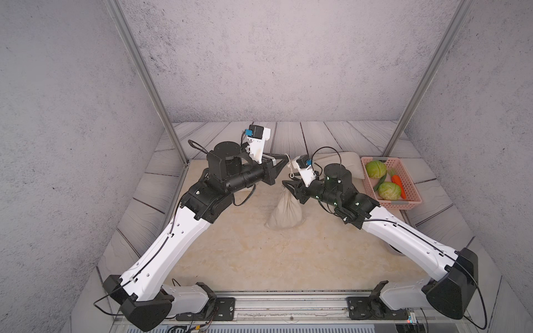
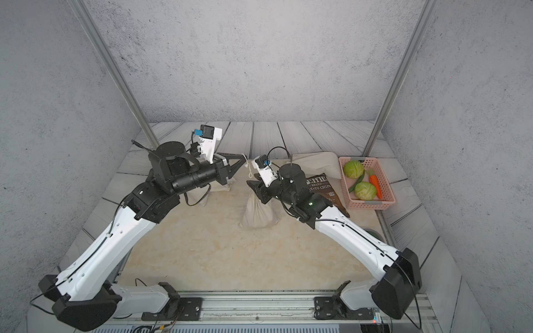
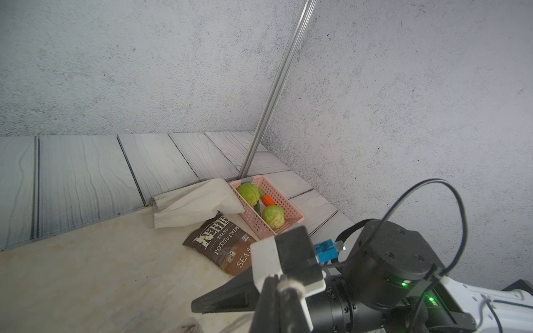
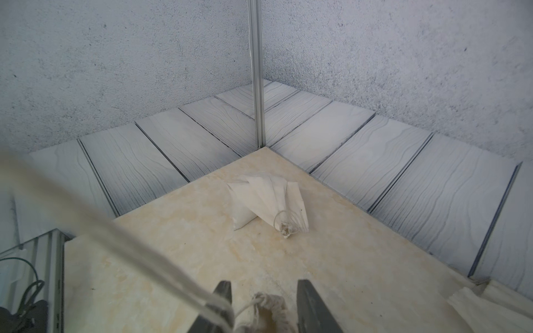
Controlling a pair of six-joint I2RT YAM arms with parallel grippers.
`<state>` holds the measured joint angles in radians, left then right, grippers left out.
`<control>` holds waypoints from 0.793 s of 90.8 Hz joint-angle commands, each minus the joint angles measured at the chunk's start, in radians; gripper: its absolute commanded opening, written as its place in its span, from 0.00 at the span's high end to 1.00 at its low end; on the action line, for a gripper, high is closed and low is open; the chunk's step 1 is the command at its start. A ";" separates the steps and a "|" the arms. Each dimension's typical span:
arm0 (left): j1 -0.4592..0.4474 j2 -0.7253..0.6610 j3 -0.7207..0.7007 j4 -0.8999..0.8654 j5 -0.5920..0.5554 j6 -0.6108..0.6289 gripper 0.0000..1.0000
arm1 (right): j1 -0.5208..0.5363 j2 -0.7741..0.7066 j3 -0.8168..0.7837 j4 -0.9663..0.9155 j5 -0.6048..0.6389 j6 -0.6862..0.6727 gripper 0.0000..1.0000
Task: Close the soil bag
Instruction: Place the soil bag at the center of the board.
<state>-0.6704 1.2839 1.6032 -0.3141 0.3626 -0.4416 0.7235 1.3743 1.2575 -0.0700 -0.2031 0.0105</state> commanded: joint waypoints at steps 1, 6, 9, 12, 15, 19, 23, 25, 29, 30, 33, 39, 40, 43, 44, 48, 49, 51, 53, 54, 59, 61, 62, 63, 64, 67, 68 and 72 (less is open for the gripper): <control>-0.006 -0.015 0.076 0.049 0.010 0.020 1.00 | 0.004 0.041 0.027 -0.078 0.043 -0.025 0.73; -0.006 -0.017 0.095 0.041 0.013 0.025 1.00 | 0.004 0.059 0.027 -0.102 0.078 -0.024 0.80; -0.006 -0.020 0.107 0.036 0.008 0.033 1.00 | 0.003 0.067 0.025 -0.123 0.110 -0.024 0.84; -0.006 -0.025 0.120 0.023 -0.006 0.043 1.00 | 0.001 0.075 0.020 -0.141 0.156 -0.030 0.86; -0.005 -0.038 0.133 0.011 -0.028 0.055 1.00 | -0.007 0.085 0.011 -0.155 0.198 -0.033 0.87; -0.005 -0.053 0.149 -0.003 -0.063 0.073 1.00 | -0.026 0.106 -0.004 -0.169 0.243 -0.033 0.89; -0.002 -0.070 0.171 -0.018 -0.094 0.092 1.00 | -0.059 0.125 -0.021 -0.187 0.271 -0.019 0.90; -0.001 -0.075 0.182 -0.027 -0.108 0.099 1.00 | -0.077 0.135 -0.030 -0.197 0.282 -0.010 0.90; 0.004 -0.082 0.218 -0.049 -0.125 0.110 1.00 | -0.112 0.154 -0.052 -0.209 0.313 0.003 0.90; 0.007 -0.082 0.228 -0.054 -0.129 0.111 1.00 | -0.121 0.159 -0.058 -0.212 0.321 0.005 0.90; 0.015 -0.084 0.256 -0.066 -0.133 0.116 1.00 | -0.145 0.173 -0.074 -0.217 0.347 0.012 0.90; 0.033 -0.089 0.306 -0.087 -0.137 0.119 1.00 | -0.189 0.195 -0.093 -0.238 0.381 0.025 0.89; 0.036 -0.088 0.314 -0.089 -0.138 0.119 1.00 | -0.194 0.196 -0.094 -0.241 0.386 0.026 0.88; 0.047 -0.088 0.340 -0.098 -0.142 0.120 1.00 | -0.207 0.198 -0.092 -0.261 0.402 0.029 0.88; 0.050 -0.087 0.347 -0.101 -0.142 0.120 1.00 | -0.209 0.196 -0.090 -0.269 0.408 0.029 0.88; 0.063 -0.085 0.382 -0.112 -0.147 0.125 1.00 | -0.215 0.183 -0.081 -0.291 0.426 0.026 0.86; 0.065 -0.084 0.389 -0.115 -0.148 0.125 1.00 | -0.216 0.180 -0.079 -0.294 0.430 0.025 0.85; 0.071 -0.083 0.403 -0.119 -0.150 0.125 1.00 | -0.217 0.168 -0.080 -0.296 0.436 0.021 0.84; 0.076 -0.083 0.412 -0.122 -0.152 0.126 1.00 | -0.220 0.158 -0.082 -0.290 0.441 0.016 0.82; 0.079 -0.083 0.416 -0.122 -0.152 0.126 1.00 | -0.220 0.154 -0.085 -0.286 0.442 0.013 0.82; 0.087 -0.090 0.427 -0.117 -0.154 0.126 1.00 | -0.233 0.148 -0.099 -0.260 0.460 0.009 0.80; 0.089 -0.092 0.426 -0.113 -0.154 0.127 1.00 | -0.242 0.150 -0.099 -0.256 0.466 0.010 0.80; 0.090 -0.093 0.425 -0.112 -0.155 0.128 1.00 | -0.246 0.153 -0.096 -0.258 0.468 0.012 0.81; 0.090 -0.095 0.424 -0.111 -0.155 0.130 1.00 | -0.250 0.156 -0.092 -0.262 0.471 0.014 0.81; 0.090 -0.097 0.421 -0.111 -0.155 0.132 1.00 | -0.254 0.162 -0.085 -0.265 0.472 0.016 0.82; 0.092 -0.098 0.417 -0.110 -0.155 0.134 1.00 | -0.270 0.172 -0.063 -0.296 0.477 0.022 0.84; 0.092 -0.098 0.412 -0.109 -0.155 0.135 1.00 | -0.274 0.175 -0.051 -0.304 0.480 0.022 0.85; 0.092 -0.098 0.391 -0.110 -0.141 0.142 1.00 | -0.284 0.181 -0.012 -0.338 0.500 0.022 0.88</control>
<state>-0.6121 1.3552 1.8595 -0.7147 0.2321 -0.3283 0.6064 1.4540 1.2716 -0.0208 -0.0711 0.0002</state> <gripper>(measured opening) 0.040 0.155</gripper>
